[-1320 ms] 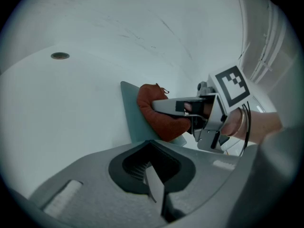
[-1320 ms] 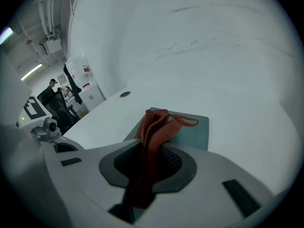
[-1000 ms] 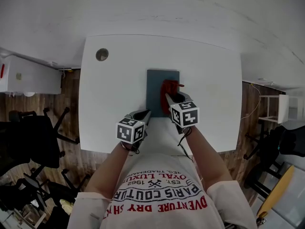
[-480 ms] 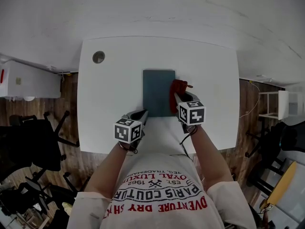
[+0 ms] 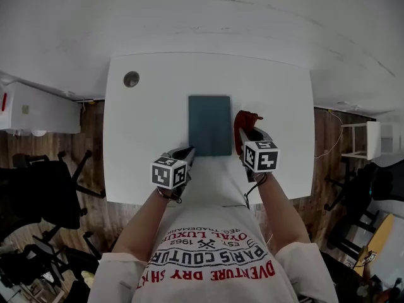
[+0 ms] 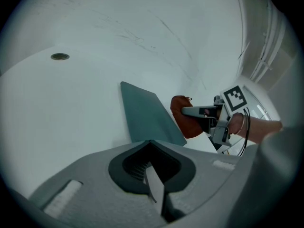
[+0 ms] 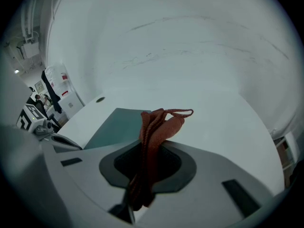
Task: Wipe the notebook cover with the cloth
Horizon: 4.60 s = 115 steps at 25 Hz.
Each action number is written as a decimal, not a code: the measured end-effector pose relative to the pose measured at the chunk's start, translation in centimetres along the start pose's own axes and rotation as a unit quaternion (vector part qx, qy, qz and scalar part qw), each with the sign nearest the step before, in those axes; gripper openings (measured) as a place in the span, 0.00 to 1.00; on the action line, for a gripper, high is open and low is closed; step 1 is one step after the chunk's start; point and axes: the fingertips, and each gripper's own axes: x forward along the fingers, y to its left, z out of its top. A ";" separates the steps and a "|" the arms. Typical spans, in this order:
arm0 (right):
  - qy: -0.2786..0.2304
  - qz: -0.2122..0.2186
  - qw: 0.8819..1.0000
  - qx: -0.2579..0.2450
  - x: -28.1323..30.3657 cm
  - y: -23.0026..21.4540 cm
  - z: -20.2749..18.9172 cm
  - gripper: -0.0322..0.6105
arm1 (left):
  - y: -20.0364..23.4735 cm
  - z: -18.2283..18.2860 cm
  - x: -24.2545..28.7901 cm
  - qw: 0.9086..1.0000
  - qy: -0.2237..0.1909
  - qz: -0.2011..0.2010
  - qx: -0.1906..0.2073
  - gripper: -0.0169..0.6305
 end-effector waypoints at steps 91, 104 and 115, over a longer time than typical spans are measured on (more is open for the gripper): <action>-0.113 0.039 0.993 -0.005 -8.9 5.2 0.5 0.17 | -2.2 4.5 -5.0 0.986 -0.137 0.054 0.075 0.04; -0.254 0.024 0.961 -0.106 -15.3 9.5 9.1 0.17 | -8.6 15.6 -18.0 0.910 -0.340 0.092 0.219 0.04; -0.291 0.022 0.947 -0.131 -15.9 10.4 11.0 0.17 | -10.4 16.8 -19.6 0.894 -0.353 0.083 0.263 0.04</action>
